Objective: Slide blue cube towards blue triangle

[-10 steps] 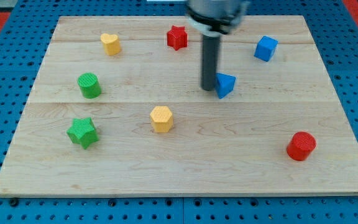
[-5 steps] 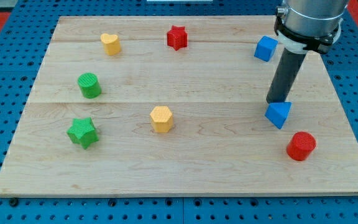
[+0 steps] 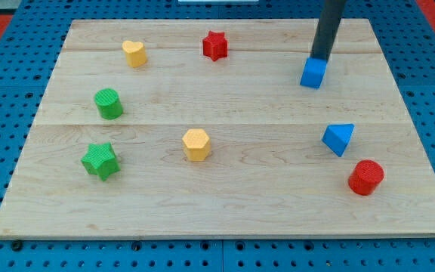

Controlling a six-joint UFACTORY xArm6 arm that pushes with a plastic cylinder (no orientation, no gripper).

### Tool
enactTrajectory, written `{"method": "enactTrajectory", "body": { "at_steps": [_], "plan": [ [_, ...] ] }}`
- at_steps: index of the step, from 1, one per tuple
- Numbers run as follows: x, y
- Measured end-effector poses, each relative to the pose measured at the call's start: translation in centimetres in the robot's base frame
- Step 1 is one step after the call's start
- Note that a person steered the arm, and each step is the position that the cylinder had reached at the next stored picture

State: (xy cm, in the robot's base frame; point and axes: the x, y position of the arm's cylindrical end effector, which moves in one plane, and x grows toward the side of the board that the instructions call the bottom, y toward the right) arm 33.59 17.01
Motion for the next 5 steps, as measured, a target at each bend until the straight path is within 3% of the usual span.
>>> {"method": "enactTrajectory", "body": {
  "at_steps": [1,2,3,5],
  "plan": [
    [1.0,0.5],
    [-2.4,-5.7],
    [1.5,-5.2],
    [2.0,1.6]
  ]
}}
